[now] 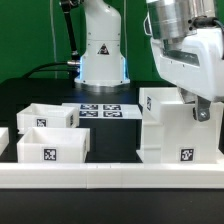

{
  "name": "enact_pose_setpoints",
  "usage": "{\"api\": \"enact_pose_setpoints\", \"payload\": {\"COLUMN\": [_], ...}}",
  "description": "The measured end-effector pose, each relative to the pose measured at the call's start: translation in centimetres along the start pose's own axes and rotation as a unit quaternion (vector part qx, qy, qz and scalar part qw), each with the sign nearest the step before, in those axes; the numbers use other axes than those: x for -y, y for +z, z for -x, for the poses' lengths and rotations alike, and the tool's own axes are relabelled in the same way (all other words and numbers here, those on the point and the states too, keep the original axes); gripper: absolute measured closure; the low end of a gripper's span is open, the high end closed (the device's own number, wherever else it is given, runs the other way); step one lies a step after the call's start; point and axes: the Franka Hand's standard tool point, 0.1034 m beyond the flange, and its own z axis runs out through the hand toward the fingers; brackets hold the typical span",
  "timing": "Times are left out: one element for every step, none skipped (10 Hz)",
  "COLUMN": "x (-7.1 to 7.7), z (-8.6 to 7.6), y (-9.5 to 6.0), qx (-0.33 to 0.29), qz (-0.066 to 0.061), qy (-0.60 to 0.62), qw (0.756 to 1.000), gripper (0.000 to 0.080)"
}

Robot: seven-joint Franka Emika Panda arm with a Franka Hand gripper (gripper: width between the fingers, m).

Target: Assemble drawer

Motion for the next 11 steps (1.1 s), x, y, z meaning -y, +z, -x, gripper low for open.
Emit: {"api": "enact_pose_setpoints", "payload": {"x": [-0.6,-1.3,-1.9,-2.3,-2.8,-3.3,-3.4,-3.4,-3.4,-3.7,-5.7], "z": [0.0,0.2,0.6,0.9,0.3,-0.5,-0.4,-0.3,-0.3,-0.6,-1.9], "y": [-0.3,-1.1,-2.2,-3.6,-5.0,-5.8,-5.5,-5.5,-5.5,-5.4,-5.1], "qx": [0.001,0.006,0.011,0.013,0.010,0.007,0.007,0.008,0.008,0.008,0.013], "qz": [0.006,0.014,0.022,0.018,0.013,0.010,0.012,0.013,0.012,0.022,0.076], "qy": [-0.044,-0.077,-0.111,-0.155,-0.213,-0.242,-0.230,-0.233,-0.234,-0.262,-0.354], "qw": [0.999,0.997,0.994,0.988,0.977,0.970,0.973,0.972,0.972,0.965,0.932], "gripper": [0.0272,0.0272,0.0175,0.0157,0.0157,0.0151,0.0151,0.0151,0.0151,0.0151,0.0151]}}
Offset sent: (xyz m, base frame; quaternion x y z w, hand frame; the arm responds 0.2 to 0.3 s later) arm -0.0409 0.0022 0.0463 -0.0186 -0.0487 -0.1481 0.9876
